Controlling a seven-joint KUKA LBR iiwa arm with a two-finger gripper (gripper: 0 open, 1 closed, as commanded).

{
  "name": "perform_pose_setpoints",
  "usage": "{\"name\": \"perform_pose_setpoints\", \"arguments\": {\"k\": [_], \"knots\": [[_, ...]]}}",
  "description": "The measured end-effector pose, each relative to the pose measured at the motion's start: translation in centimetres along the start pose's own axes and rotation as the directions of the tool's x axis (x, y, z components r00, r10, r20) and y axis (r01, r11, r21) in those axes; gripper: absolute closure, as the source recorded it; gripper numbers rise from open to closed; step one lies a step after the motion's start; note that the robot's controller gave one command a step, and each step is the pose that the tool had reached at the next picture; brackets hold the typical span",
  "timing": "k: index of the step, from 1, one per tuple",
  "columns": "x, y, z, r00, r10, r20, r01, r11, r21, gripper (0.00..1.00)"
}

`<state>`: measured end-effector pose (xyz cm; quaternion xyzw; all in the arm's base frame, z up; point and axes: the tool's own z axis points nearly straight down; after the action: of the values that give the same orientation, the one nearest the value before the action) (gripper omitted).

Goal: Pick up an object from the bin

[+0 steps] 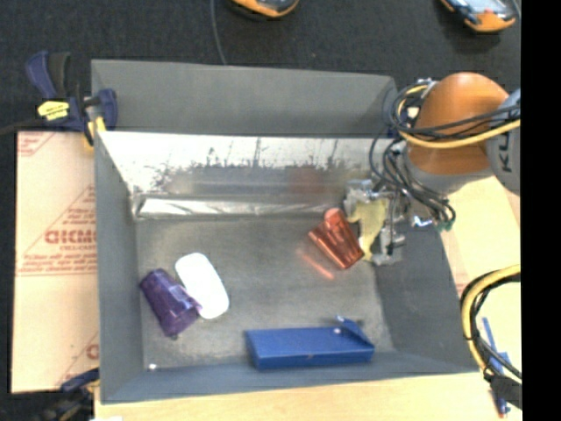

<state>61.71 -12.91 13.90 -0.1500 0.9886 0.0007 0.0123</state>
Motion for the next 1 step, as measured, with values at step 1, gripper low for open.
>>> {"name": "perform_pose_setpoints", "arguments": {"k": [1], "knots": [[-0.65, 1.29, 1.76, 0.983, -0.186, 0.002, 0.186, 0.983, 0.004, 0.0]]}}
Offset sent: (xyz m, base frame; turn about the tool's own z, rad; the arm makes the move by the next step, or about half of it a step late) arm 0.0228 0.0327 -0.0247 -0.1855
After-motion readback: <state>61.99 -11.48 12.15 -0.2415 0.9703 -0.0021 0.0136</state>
